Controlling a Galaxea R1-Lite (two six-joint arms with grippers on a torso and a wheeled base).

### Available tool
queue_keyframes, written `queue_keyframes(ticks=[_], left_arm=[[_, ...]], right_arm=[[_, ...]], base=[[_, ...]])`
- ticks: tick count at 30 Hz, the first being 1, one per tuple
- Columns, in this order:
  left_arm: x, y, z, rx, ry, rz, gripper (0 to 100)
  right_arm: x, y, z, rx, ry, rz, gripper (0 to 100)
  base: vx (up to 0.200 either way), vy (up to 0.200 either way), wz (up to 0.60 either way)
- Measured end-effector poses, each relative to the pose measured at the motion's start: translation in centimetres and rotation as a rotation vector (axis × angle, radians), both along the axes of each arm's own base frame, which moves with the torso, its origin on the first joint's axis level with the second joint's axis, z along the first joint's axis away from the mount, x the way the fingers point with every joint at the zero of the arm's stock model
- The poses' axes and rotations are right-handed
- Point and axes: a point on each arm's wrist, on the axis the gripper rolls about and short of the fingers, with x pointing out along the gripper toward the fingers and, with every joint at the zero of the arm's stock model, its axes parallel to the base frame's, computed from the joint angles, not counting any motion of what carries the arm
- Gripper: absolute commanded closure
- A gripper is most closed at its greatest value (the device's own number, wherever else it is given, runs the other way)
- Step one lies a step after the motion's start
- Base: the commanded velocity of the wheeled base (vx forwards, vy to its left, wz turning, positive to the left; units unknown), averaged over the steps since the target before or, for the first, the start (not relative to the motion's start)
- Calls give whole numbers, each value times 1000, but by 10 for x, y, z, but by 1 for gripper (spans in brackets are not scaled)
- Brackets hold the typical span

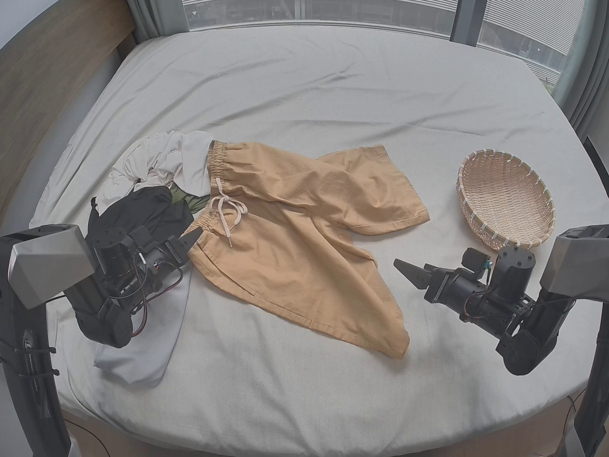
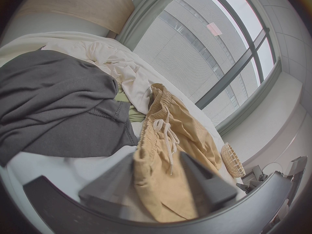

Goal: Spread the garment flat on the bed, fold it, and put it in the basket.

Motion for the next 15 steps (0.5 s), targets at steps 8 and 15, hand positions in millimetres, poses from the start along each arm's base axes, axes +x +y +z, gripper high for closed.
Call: queue_keyframes(ticks=[8, 15], left_arm=[[-13, 1, -10, 6, 57, 7, 100], [-48, 6, -9, 29, 128, 10, 100]], right_arm=[[-2, -1, -2, -3, 9, -1, 0], [-5, -3, -5, -10, 29, -5, 0]], base=[[0, 0, 0], [0, 0, 0]])
